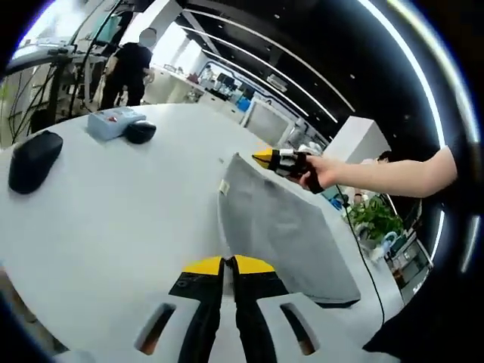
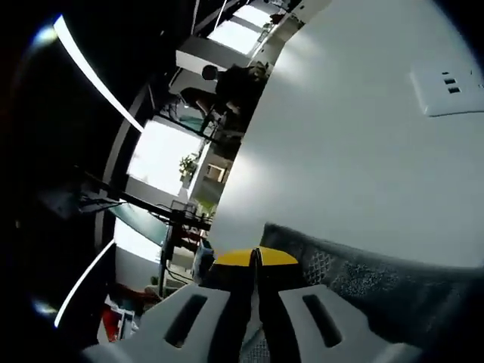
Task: Fold the towel on the table until its edges align and the towel forms a compact rectangular stack.
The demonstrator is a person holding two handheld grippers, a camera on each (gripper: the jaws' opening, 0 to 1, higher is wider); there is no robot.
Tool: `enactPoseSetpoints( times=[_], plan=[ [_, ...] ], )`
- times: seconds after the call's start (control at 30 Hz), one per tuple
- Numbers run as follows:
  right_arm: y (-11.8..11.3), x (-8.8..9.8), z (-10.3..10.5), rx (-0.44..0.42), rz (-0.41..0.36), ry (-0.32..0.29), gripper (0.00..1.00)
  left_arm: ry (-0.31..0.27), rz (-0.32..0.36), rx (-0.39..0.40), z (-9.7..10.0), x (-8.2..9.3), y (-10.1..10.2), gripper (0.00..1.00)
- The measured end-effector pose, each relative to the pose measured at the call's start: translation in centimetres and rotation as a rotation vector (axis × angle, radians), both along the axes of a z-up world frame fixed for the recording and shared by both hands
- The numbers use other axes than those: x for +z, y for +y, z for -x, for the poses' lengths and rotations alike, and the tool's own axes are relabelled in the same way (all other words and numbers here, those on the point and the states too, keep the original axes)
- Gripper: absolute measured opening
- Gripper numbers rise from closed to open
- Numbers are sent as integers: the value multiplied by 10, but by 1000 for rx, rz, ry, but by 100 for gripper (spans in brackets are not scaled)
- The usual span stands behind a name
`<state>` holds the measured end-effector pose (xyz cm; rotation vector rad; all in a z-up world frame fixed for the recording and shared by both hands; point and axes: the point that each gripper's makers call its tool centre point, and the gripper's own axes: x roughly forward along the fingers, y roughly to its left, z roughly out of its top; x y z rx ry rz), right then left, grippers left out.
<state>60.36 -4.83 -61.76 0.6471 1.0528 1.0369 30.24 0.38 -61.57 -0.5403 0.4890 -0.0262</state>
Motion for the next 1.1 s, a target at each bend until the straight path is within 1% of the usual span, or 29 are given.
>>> enactPoseSetpoints(
  times=[0.07,0.1,0.13,0.17,0.2,0.27,0.3,0.33,0.4,0.43,0.5,0.57,0.6,0.63,0.67,0.7,0.73,0.77,0.87,0.93,1.0,1.1],
  plan=[
    [-11,-5,-2,5,43,-52,0,-20,-2,28,2,3,3,6],
    [-16,-6,-3,7,56,-67,0,-22,-5,27,3,4,3,8],
    [-21,-7,-9,1,69,-99,0,-21,-8,24,3,5,2,10],
    [-24,-6,-11,1,73,-117,0,-21,-10,24,3,6,2,13],
    [-27,-5,-12,8,75,-137,0,-25,-24,18,1,8,0,14],
    [-38,-6,-14,42,118,-200,0,-43,-31,-4,-3,15,-6,14],
    [-45,-8,-16,54,154,-236,0,-49,-33,-16,-6,18,-9,13],
    [-49,-9,-15,73,172,-258,0,-58,-35,-33,-9,19,-12,12],
    [-59,-9,-13,103,206,-303,0,-74,-19,-106,-17,23,-27,9],
    [-62,-9,-14,112,216,-332,0,-76,-23,-141,-23,24,-36,7],
    [-71,-7,-10,129,230,-356,0,-80,-37,-195,-33,25,-50,2],
    [-79,-8,-11,130,248,-369,0,-93,-17,-252,-40,28,-66,1],
    [-86,-8,-12,131,260,-377,0,-90,-10,-308,-44,29,-80,1],
    [-91,-10,-12,131,279,-384,0,-92,-23,-339,-47,29,-87,1],
    [-100,-11,-14,130,309,-409,0,-99,-43,-381,-51,29,-97,1],
    [-105,-11,-14,137,323,-430,0,-106,-39,-414,-53,31,-107,1],
    [-113,-13,-14,146,341,-434,0,-113,-25,-463,-55,34,-120,1],
    [-117,-14,-14,148,352,-442,0,-116,-24,-490,-56,35,-127,1],
    [-135,-10,-2,152,372,-456,0,-124,-17,-596,-57,38,-155,1],
    [-147,-9,4,160,388,-473,0,-122,-20,-642,-56,38,-167,1],
    [-157,-10,9,162,396,-476,0,-117,-23,-697,-55,37,-181,1],
    [-171,-9,13,154,409,-476,0,-101,-34,-740,-57,35,-194,1]
  ],
)
